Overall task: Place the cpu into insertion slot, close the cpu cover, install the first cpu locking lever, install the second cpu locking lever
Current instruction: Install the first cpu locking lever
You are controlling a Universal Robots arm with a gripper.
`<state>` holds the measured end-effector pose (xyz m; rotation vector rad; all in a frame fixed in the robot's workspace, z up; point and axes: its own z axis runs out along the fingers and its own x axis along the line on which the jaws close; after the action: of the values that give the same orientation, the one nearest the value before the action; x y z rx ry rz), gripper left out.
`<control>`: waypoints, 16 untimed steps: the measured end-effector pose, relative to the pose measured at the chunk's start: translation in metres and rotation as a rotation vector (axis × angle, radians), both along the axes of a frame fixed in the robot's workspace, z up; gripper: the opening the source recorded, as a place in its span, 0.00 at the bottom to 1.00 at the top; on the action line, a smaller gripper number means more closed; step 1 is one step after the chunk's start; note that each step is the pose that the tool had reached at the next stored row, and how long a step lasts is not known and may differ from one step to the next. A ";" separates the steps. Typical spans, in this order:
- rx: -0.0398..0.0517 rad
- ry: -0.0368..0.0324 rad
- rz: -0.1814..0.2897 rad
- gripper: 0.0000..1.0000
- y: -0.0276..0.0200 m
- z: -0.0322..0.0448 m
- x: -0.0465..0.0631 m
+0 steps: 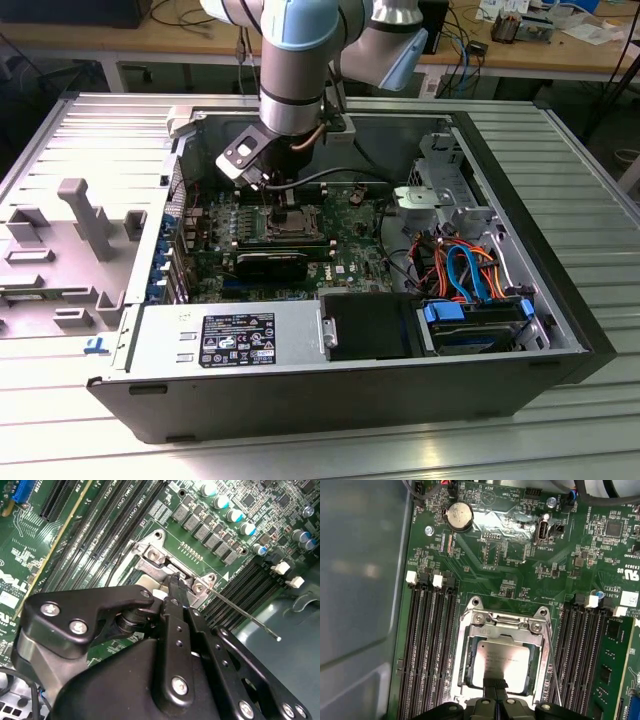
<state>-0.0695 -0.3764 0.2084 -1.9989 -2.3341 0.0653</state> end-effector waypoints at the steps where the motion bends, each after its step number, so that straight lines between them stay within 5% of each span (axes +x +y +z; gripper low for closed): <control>1: 0.0000 0.0001 0.000 0.11 0.0000 0.0004 0.001; 10: -0.0007 0.0003 0.000 0.11 0.0000 -0.0035 0.002; 16: -0.0002 0.0017 0.000 0.11 0.0000 0.0052 0.011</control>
<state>-0.0590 -0.3764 0.2135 -1.9984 -2.3330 0.0672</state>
